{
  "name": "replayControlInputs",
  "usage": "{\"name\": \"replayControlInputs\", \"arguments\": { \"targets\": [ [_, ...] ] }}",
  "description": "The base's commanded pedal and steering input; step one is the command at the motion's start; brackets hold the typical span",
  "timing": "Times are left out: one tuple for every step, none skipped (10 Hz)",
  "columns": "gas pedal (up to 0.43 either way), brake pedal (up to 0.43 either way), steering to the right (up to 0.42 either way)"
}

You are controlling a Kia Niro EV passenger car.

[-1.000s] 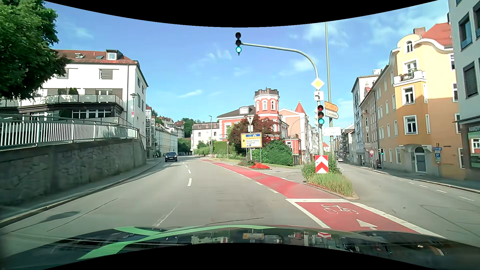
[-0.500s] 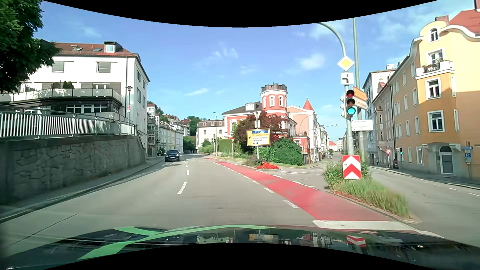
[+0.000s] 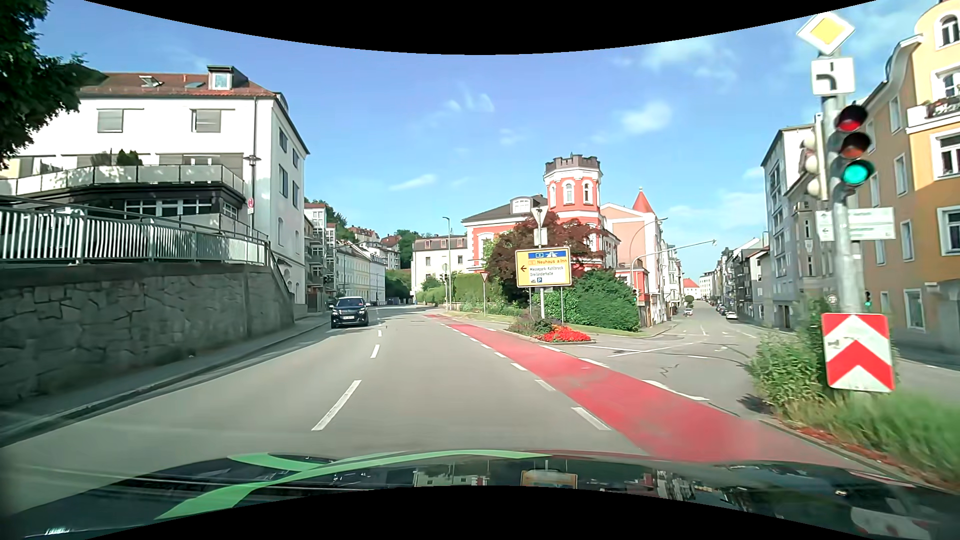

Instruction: Follow the waypoints while adhering to traffic rules and regulations

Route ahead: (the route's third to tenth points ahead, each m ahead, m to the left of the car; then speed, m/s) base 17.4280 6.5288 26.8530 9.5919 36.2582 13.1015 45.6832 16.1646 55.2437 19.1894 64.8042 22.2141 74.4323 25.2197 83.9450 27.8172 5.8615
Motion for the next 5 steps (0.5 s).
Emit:
{"name": "replayControlInputs", "arguments": {
  "targets": [
    [0.39,0.0,-0.093],
    [0.378,0.0,-0.093],
    [0.378,0.0,-0.093],
    [0.37,0.0,-0.093],
    [0.37,0.0,-0.093]
  ]
}}
